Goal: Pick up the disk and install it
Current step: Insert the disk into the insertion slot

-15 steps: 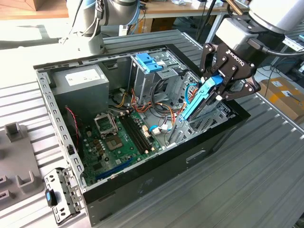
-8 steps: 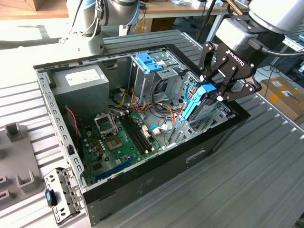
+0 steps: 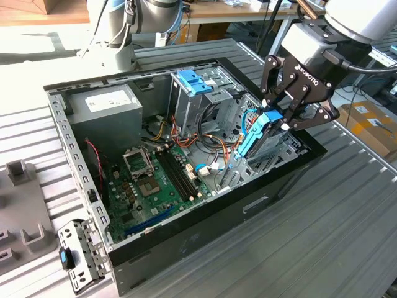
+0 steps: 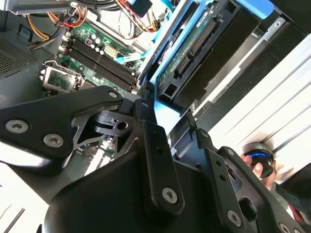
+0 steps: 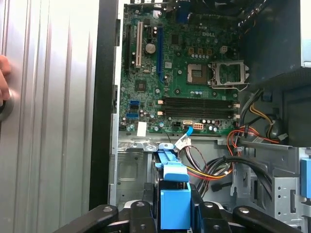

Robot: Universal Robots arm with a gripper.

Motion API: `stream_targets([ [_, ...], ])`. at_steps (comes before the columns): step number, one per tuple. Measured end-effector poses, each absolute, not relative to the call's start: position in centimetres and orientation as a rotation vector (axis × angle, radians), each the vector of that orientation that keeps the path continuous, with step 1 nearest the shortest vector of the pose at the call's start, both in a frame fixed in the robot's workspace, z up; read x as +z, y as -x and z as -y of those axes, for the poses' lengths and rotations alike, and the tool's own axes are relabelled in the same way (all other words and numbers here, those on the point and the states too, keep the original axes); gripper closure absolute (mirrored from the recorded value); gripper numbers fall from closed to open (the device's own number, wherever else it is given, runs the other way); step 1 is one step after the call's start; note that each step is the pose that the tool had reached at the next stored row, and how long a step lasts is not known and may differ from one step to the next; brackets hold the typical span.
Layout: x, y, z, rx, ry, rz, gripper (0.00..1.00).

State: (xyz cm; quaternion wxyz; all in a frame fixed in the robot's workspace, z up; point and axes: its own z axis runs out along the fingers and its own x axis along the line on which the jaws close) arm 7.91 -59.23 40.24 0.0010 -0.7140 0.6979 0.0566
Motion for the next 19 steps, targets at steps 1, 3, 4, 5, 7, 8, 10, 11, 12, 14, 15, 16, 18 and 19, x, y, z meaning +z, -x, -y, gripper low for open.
stream_targets([
  [1, 40.24, -7.91, 59.23, 0.178, 2.242, -2.191, 0.63],
  [3, 40.23, -7.91, 59.23, 0.178, 2.242, -2.191, 0.63],
  [4, 40.22, -7.91, 59.23, 0.178, 2.242, -2.191, 0.63],
  [5, 40.21, -7.91, 59.23, 0.178, 2.241, -2.191, 0.62],
  [7, 40.2, -7.91, 59.24, 0.178, 2.241, -2.191, 0.62],
  [8, 40.2, -7.91, 59.24, 0.178, 2.241, -2.191, 0.56],
  [10, 40.2, -7.91, 59.23, 0.178, 2.241, -2.191, 0.49],
  [11, 40.22, -7.91, 59.23, 0.178, 2.242, -2.191, 0.49],
  [12, 40.28, -7.91, 59.23, 0.178, 2.242, -2.191, 0.49],
  [14, 40.28, -7.91, 59.25, 0.178, 2.241, -2.191, 0.49],
  [15, 40.28, -7.91, 59.25, 0.178, 2.241, -2.191, 0.49],
  [16, 40.29, -7.91, 59.26, 0.178, 2.241, -2.191, 0.51],
  [18, 40.28, -7.91, 59.27, 0.178, 2.242, -2.191, 0.7],
  [19, 40.29, -7.91, 59.27, 0.178, 2.242, -2.191, 0.7],
])
